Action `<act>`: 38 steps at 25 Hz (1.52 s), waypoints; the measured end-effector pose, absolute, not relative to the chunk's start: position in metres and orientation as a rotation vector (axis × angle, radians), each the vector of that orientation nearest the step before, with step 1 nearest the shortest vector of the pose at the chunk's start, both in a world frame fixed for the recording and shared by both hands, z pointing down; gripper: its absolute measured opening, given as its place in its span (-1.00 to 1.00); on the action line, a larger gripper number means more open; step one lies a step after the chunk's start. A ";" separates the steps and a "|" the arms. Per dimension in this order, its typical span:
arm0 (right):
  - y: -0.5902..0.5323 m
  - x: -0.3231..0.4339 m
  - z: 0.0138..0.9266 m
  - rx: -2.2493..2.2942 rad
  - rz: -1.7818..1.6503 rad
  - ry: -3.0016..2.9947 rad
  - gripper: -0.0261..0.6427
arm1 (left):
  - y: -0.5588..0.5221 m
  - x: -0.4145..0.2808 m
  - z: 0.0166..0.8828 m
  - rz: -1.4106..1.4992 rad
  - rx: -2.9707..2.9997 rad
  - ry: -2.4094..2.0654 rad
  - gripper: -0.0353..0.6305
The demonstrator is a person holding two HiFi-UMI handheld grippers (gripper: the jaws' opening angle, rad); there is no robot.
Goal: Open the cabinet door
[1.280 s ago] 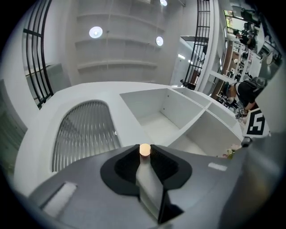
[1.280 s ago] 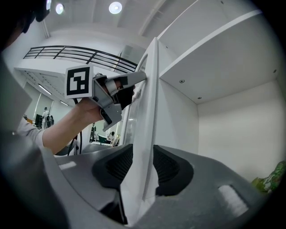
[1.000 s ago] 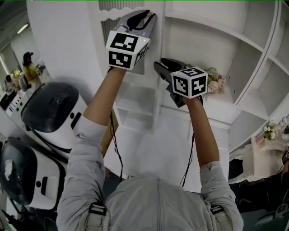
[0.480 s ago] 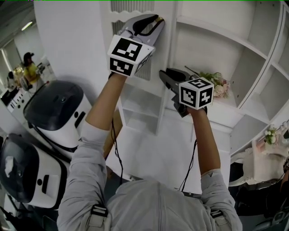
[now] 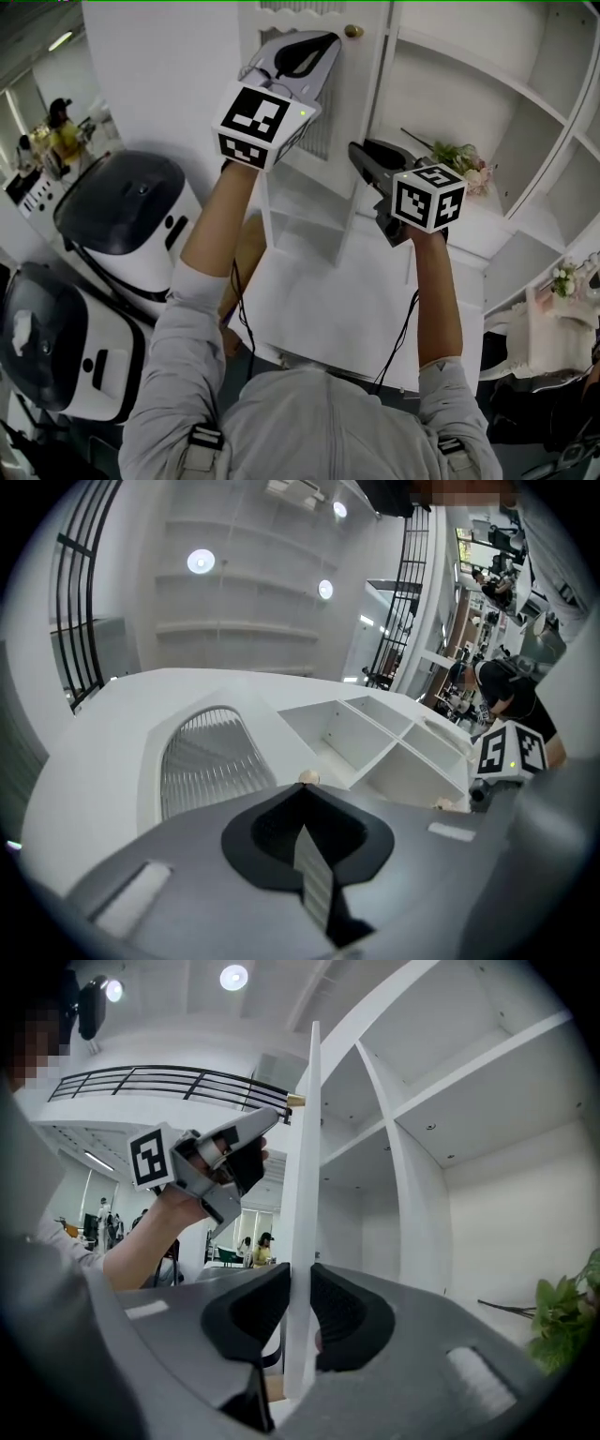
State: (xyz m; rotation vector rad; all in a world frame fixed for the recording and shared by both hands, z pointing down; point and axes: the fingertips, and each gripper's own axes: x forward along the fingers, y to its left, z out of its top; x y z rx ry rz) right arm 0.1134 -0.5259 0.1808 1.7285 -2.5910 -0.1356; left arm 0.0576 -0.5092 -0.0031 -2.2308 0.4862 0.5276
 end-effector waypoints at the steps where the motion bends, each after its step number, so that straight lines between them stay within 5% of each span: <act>1: -0.526 0.112 0.181 1.749 -0.130 -2.588 -0.72 | -0.510 0.050 0.001 0.540 -2.251 0.474 -0.85; 14: -0.504 0.072 0.180 1.867 -0.146 -2.538 -0.73 | -0.501 0.009 0.015 0.559 -2.378 0.376 -0.60; 38: -0.498 -0.075 0.182 1.399 -0.282 -2.727 -0.65 | -0.483 -0.098 0.009 0.737 -2.453 0.368 -0.24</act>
